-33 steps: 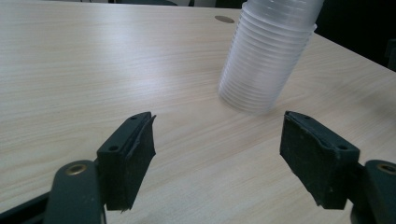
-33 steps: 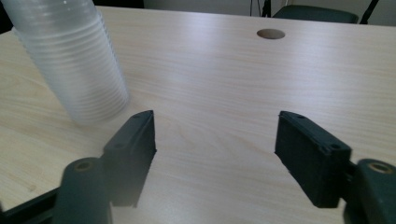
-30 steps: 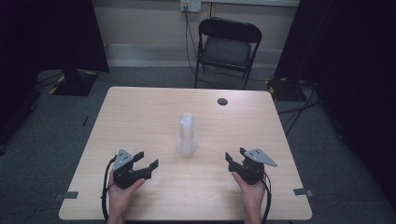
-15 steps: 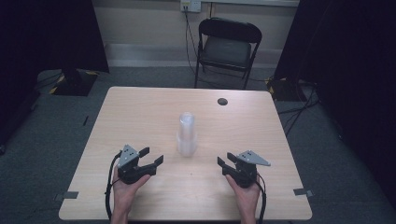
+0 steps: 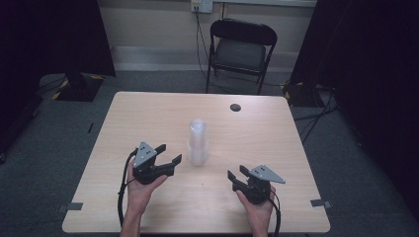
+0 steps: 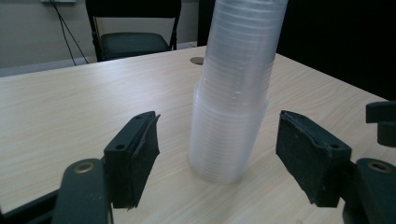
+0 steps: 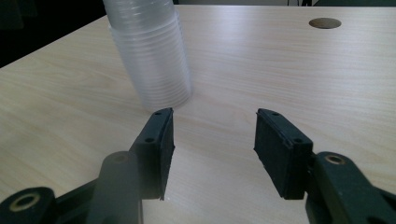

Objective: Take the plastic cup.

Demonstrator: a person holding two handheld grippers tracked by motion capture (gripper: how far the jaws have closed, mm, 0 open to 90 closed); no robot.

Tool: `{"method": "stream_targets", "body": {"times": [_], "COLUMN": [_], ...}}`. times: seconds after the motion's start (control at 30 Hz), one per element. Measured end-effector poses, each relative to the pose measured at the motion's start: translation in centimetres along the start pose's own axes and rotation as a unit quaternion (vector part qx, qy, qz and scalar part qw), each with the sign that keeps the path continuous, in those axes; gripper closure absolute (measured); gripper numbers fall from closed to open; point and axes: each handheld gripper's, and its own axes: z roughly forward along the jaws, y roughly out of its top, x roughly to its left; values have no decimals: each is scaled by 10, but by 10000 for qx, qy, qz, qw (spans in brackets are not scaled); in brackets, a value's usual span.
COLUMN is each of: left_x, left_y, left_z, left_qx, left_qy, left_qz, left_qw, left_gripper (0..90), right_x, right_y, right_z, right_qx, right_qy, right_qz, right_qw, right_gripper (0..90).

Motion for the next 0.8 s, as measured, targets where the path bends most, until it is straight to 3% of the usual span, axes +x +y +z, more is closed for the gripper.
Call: {"method": "stream_targets", "body": {"times": [0.3,0.67,0.8], "left_x": [-3,-5,-5], "left_y": [19,44,48], "left_z": [18,38,50], "left_qx": [133,40,191], "left_qy": [-4,89,55], "left_qz": [8,18,21], "left_qw": [9999,10000,9998], "left_gripper": [251,202,171], "right_x": [5,14,15], "right_y": [-3,-1,-1], "right_z": [0,-3,-2], "right_qx": [19,-53,-45], "right_qy": [87,177,199], "right_qz": [-35,-73,-79], "right_qw": [10000,9998,9998], "right_gripper": [380,364,362]}}
